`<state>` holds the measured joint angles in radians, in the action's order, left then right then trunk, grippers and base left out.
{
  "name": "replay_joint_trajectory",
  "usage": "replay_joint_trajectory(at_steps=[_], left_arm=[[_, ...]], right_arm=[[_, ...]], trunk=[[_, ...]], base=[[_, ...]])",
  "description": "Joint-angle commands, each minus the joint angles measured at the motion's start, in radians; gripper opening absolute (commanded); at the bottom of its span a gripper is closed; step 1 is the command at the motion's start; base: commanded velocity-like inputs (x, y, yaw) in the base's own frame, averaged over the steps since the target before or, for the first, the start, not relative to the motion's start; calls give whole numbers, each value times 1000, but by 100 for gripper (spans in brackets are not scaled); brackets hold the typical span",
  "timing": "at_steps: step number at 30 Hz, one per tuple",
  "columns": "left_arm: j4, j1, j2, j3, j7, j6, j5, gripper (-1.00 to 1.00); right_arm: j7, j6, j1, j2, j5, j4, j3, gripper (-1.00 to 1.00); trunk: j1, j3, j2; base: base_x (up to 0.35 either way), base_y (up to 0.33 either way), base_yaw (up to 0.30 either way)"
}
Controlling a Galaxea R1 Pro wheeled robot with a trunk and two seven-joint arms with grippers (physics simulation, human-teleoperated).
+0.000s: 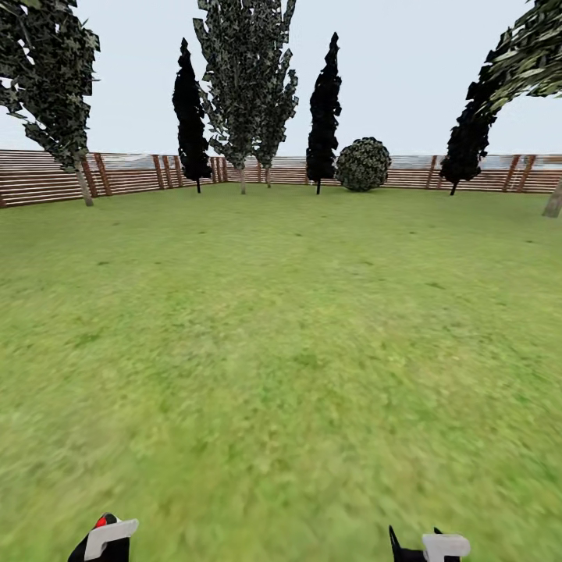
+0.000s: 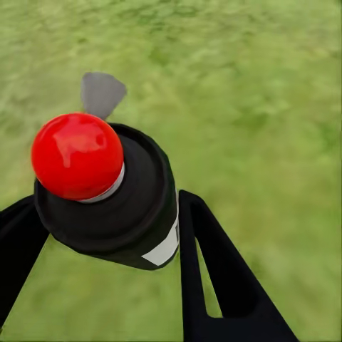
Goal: In the garden, pick up the pesticide atomizer on the floor and spray pesticide onto both trees until each tree trunk is fully covered.
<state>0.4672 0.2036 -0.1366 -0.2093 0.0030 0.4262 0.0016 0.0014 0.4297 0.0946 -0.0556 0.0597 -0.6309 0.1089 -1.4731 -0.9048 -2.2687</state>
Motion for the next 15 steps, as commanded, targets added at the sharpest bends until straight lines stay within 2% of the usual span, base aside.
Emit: replay_joint_trajectory(at_steps=[1, 15], left_arm=[[-1, 1, 0, -1, 0, 3, 0, -100], [-1, 1, 2, -1, 0, 3, 0, -100]], right_arm=[[0, 3, 1, 0, 7, 0, 3, 100], [-3, 3, 0, 0, 8, 2, 6, 100]], trunk=[[0, -1, 0], [0, -1, 0]], base=[[338, 106, 0], [338, 21, 0]])
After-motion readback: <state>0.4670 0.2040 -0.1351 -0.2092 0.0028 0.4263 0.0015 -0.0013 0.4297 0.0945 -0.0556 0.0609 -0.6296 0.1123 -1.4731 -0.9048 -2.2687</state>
